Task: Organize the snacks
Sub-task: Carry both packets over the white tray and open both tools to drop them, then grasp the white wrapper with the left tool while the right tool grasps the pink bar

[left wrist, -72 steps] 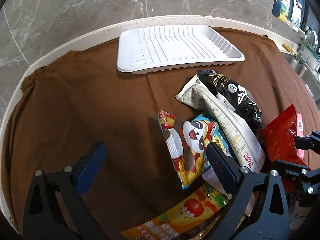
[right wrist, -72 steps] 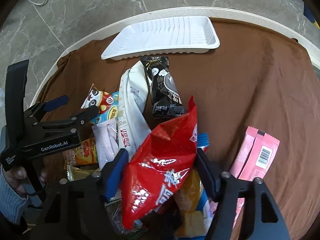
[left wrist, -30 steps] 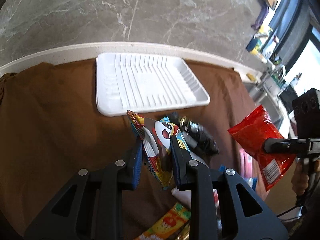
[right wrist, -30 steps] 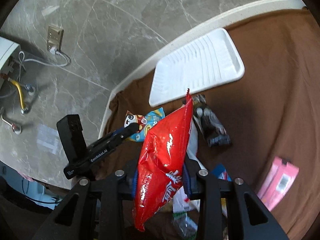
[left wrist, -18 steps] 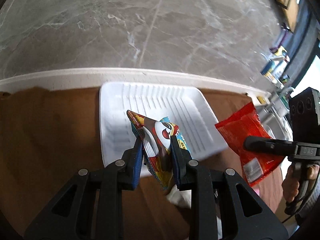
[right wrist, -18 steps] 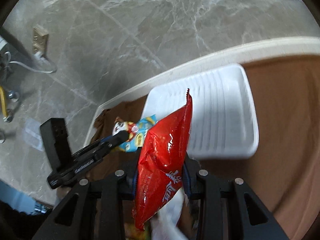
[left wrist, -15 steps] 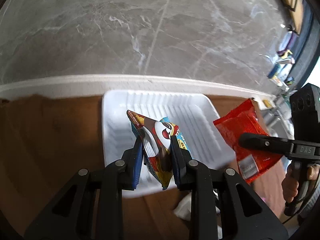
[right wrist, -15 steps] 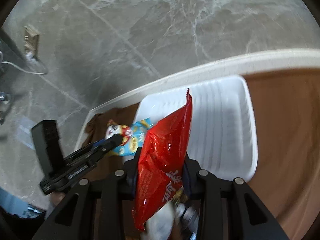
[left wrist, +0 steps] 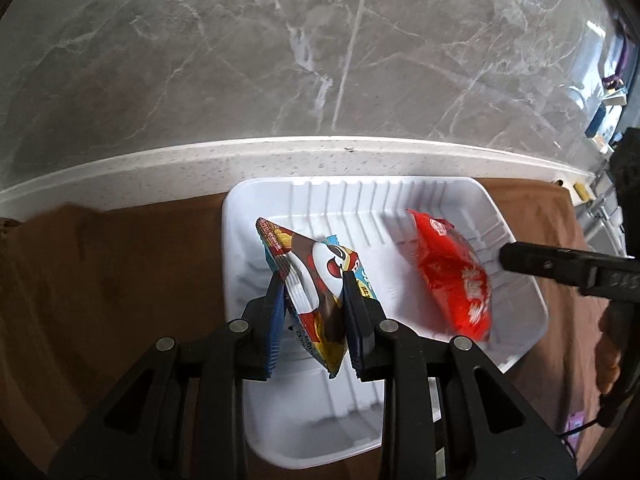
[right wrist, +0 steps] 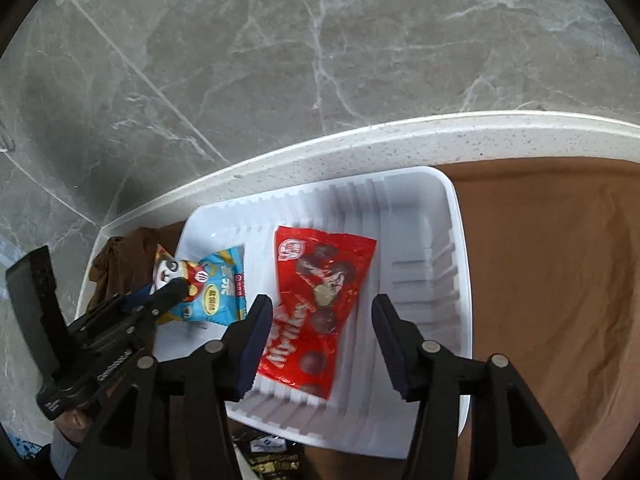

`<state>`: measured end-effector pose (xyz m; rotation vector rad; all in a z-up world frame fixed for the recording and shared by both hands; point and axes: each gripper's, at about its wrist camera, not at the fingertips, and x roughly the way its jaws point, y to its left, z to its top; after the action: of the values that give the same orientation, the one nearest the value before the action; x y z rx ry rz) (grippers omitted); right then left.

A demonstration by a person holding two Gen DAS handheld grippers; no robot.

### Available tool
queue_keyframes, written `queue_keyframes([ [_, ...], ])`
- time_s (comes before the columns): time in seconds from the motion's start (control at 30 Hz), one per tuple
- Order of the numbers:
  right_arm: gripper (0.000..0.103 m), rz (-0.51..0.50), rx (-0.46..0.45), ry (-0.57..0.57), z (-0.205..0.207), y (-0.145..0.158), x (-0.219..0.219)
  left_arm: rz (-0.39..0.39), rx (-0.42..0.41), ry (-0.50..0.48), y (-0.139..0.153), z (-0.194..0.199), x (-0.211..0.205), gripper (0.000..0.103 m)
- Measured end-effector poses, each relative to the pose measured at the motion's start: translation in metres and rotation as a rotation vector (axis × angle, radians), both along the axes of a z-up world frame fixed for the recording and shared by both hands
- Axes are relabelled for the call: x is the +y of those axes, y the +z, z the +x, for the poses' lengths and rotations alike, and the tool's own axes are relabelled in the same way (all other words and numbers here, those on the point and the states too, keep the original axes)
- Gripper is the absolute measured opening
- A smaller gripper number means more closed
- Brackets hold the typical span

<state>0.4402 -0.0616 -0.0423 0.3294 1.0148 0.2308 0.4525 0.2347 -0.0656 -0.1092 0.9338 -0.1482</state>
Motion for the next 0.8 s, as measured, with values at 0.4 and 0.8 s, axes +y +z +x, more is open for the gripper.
queue_keyframes([
  [0.4, 0.061, 0.072, -0.071, 0.006, -0.039, 0.036, 0.008, -0.067, -0.035, 0.053, 0.027, -0.023, 0.012, 0.025],
  [0.8, 0.067, 0.122, -0.129, -0.005, -0.091, 0.066, 0.003, -0.042, -0.105, 0.022, 0.065, -0.04, 0.005, 0.025],
])
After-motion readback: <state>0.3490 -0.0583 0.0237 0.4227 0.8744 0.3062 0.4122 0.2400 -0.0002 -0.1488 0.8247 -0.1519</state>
